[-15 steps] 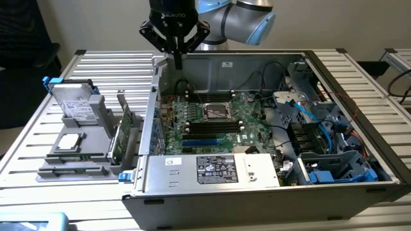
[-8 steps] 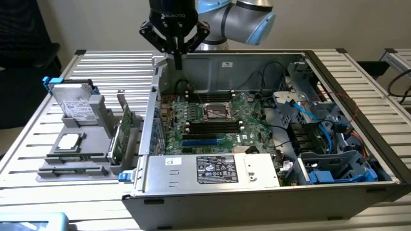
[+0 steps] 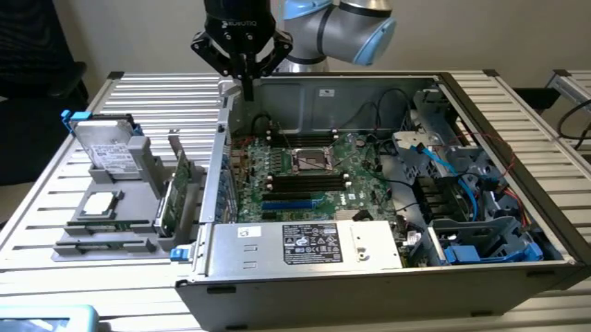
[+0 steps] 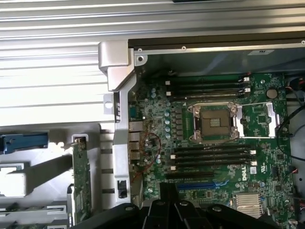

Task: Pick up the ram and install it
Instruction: 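Reach for the ram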

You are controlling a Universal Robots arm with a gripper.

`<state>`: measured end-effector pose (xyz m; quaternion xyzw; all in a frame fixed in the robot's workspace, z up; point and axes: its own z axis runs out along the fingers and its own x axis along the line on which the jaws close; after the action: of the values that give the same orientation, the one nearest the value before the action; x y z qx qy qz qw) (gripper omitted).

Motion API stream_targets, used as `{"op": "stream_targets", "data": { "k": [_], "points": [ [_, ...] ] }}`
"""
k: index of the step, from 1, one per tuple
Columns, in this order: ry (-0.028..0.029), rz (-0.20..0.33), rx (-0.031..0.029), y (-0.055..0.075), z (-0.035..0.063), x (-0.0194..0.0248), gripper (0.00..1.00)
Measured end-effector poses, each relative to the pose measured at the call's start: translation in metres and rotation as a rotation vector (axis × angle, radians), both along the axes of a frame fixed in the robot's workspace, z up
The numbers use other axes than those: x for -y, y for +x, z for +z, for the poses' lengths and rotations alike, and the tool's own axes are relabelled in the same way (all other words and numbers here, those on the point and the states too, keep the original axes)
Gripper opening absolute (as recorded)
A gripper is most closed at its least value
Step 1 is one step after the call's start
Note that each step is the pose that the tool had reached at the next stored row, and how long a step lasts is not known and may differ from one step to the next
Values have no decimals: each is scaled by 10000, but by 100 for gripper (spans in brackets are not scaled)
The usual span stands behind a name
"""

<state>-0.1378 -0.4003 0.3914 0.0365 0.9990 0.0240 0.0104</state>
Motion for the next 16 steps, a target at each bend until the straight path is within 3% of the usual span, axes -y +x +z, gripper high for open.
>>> {"op": "stream_targets", "data": {
  "k": [16],
  "points": [
    [0,2,0,-505,-17,127,11]
  ]
}}
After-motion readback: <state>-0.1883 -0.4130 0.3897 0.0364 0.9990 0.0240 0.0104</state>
